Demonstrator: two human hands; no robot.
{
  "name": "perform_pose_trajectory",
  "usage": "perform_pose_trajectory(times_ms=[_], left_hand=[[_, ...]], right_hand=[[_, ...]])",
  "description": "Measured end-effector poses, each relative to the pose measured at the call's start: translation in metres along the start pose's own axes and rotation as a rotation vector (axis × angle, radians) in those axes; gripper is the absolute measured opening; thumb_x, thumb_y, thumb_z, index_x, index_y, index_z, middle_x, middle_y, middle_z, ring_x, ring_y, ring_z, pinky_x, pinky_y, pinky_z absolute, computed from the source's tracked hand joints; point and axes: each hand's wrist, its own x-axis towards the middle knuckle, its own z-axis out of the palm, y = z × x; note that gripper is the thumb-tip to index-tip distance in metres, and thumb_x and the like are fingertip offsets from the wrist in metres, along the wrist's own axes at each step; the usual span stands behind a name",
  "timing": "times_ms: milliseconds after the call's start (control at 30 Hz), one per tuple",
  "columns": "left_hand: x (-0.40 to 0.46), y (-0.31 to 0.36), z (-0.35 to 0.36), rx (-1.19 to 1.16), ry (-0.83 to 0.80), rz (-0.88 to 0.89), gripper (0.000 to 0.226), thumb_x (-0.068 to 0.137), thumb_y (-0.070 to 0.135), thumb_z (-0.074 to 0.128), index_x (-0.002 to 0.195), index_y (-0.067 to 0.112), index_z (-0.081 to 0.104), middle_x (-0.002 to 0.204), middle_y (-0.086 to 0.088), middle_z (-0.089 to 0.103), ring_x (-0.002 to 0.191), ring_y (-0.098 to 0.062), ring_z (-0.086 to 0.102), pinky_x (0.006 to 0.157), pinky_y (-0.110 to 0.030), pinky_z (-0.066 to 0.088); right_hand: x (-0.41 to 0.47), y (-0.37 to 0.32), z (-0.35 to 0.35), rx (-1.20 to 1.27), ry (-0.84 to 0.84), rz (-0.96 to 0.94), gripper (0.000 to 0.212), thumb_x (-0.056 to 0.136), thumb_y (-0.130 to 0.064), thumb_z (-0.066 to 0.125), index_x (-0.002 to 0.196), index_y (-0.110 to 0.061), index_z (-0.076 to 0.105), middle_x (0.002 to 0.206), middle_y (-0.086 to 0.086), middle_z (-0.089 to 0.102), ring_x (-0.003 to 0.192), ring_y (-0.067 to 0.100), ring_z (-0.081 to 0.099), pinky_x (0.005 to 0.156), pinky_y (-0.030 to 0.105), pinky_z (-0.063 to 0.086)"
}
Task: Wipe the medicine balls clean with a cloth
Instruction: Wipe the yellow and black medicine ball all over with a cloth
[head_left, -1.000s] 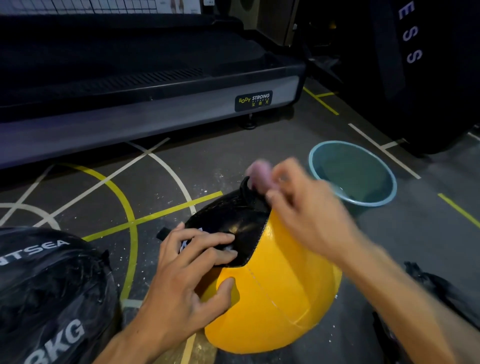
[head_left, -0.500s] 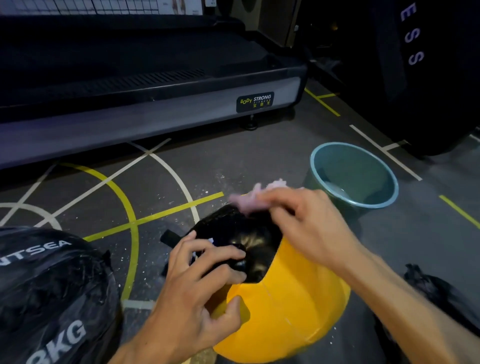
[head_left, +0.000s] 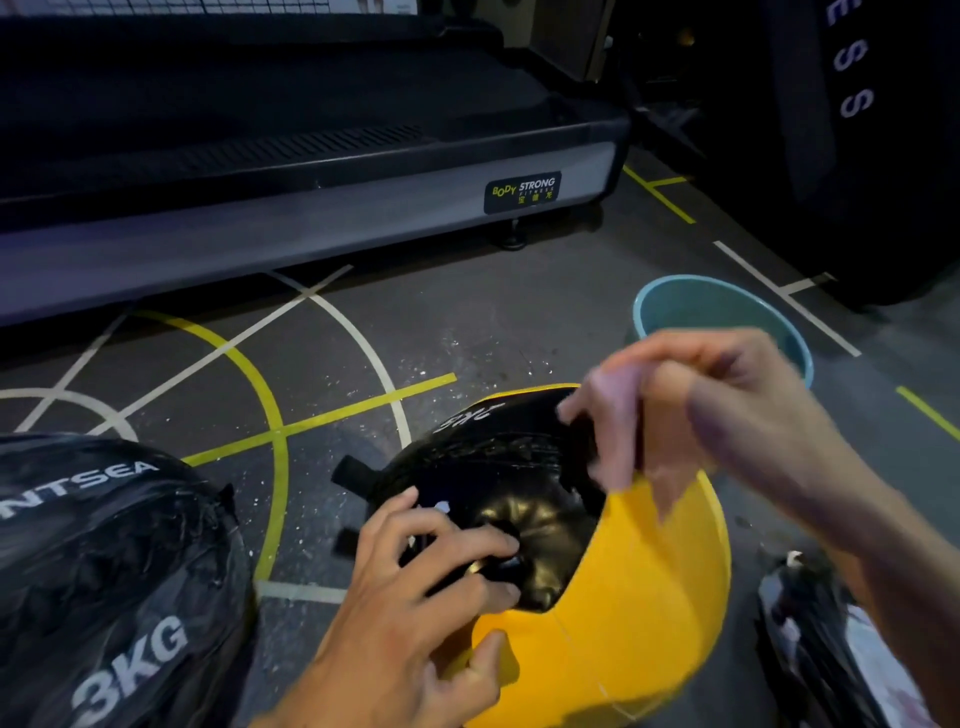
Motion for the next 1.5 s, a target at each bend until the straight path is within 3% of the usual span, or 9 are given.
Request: perform_pose_trajectory(times_ms=[167,333,433,500,700,900,1100,1233,1500], left_hand=[[0.009,0.006,0.003,0.017,-0.076,0.023,0.024,0.083,0.04,0.072,0.107,0.043,0.075,0.141,0.03,0.053,0.126,-0.008,0.05,0.121,-0.052,0.022],[0.01,0.008,0.01,0.045,-0.167,0.078,0.037,0.091,0.045,0.066,0.127,0.051,0.065,0.145,0.035,0.048,0.137,-0.006,0.044,0.12,-0.059,0.025],[0.015,0.01,0.016,0.005,-0.166,0.087,0.03,0.101,0.049,0.054,0.13,0.05,0.065,0.153,0.032,0.041,0.139,-0.007,0.045,0.118,-0.06,0.026],[0.018,0.01,0.019,0.009,-0.157,0.105,0.03,0.105,0.05,0.047,0.131,0.051,0.063,0.154,0.032,0.04,0.138,-0.006,0.045,0.118,-0.061,0.026],[0.03,0.009,0.027,-0.046,-0.075,0.202,0.035,0.113,0.043,0.025,0.146,0.056,0.031,0.158,0.042,0.016,0.143,0.012,0.029,0.126,-0.038,0.016],[0.025,0.009,0.01,0.067,-0.115,0.118,0.039,0.105,0.043,0.048,0.143,0.042,0.056,0.163,0.02,0.032,0.145,-0.008,0.041,0.121,-0.053,0.026],[0.024,-0.057,-0.01,-0.007,-0.152,-0.65,0.055,0.087,0.08,0.051,0.126,0.041,0.059,0.135,0.021,0.057,0.123,-0.006,0.054,0.102,-0.039,0.049],[0.021,-0.059,0.001,-0.05,-0.151,-0.646,0.029,0.095,0.06,0.051,0.091,0.035,0.064,0.084,0.02,0.068,0.083,0.0,0.064,0.069,-0.034,0.051],[0.025,-0.046,0.008,-0.079,-0.076,-0.629,0.023,0.098,0.052,0.058,0.087,0.036,0.07,0.078,0.023,0.069,0.077,0.002,0.064,0.062,-0.027,0.045]], right_hand=[[0.005,0.018,0.013,-0.253,0.073,-0.05,0.033,0.092,-0.016,0.055,0.107,-0.035,0.077,0.104,-0.013,0.077,0.102,0.01,0.073,0.096,0.048,0.055],[-0.027,-0.02,0.027,-0.309,-0.51,-0.219,0.031,0.093,-0.009,0.06,0.096,-0.033,0.079,0.076,-0.022,0.072,0.063,0.001,0.064,0.063,0.018,0.051],[-0.004,0.0,0.008,-0.235,-0.064,-0.184,0.032,0.096,0.001,0.053,0.102,-0.022,0.074,0.081,-0.007,0.077,0.081,0.014,0.075,0.083,0.037,0.059],[0.003,0.009,0.01,-0.358,0.168,-0.204,0.04,0.096,0.005,0.05,0.101,-0.028,0.072,0.085,-0.012,0.077,0.078,0.011,0.074,0.083,0.024,0.056],[-0.021,-0.011,0.002,-0.272,-0.395,-0.123,0.028,0.098,-0.002,0.061,0.102,-0.024,0.078,0.095,-0.018,0.076,0.096,0.001,0.07,0.087,0.015,0.048],[-0.033,0.037,-0.003,-0.636,0.027,-0.128,0.034,0.096,-0.011,0.06,0.111,-0.039,0.072,0.087,-0.022,0.074,0.08,0.0,0.068,0.072,0.02,0.051],[-0.038,0.049,-0.001,-0.559,0.178,-0.028,0.036,0.093,-0.009,0.065,0.114,-0.036,0.076,0.098,-0.022,0.077,0.094,-0.005,0.068,0.081,0.01,0.048],[-0.039,0.042,-0.011,-0.485,0.307,0.092,0.023,0.093,-0.02,0.066,0.101,-0.039,0.077,0.088,-0.021,0.076,0.088,-0.005,0.069,0.078,0.016,0.052],[-0.077,0.019,0.012,-0.746,0.344,0.114,0.024,0.092,-0.024,0.07,0.107,-0.042,0.072,0.092,-0.013,0.077,0.085,0.014,0.07,0.081,0.032,0.057]])
